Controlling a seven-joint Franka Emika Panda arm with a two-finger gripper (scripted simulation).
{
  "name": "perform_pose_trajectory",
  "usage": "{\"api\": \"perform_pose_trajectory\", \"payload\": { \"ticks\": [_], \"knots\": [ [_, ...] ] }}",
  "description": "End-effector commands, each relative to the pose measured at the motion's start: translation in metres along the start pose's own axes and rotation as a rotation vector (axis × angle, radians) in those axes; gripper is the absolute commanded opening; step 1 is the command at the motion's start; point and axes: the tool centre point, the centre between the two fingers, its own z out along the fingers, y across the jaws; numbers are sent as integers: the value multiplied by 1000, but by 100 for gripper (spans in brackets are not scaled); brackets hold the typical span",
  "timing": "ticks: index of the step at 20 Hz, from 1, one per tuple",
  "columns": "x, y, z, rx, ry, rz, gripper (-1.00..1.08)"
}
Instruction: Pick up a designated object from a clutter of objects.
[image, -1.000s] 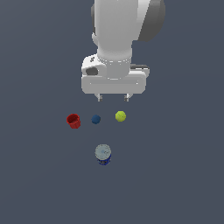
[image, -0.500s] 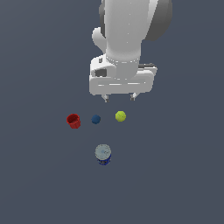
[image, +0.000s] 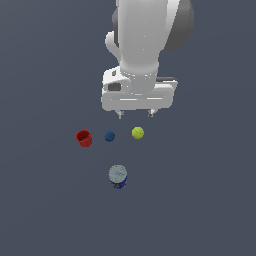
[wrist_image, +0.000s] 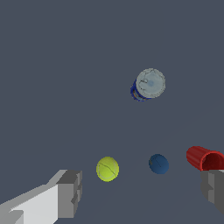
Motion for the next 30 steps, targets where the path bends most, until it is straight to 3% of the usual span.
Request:
{"api": "perform_pose_trajectory", "payload": {
  "ticks": [1,12,22,30],
  "knots": [
    [-1,5,10,2,-1,28,100],
    [-21,47,88,13,-2,273,100],
    [-67,93,172,9,-1,573,100],
    [-99,114,208,-1,0,726,100]
  ]
}}
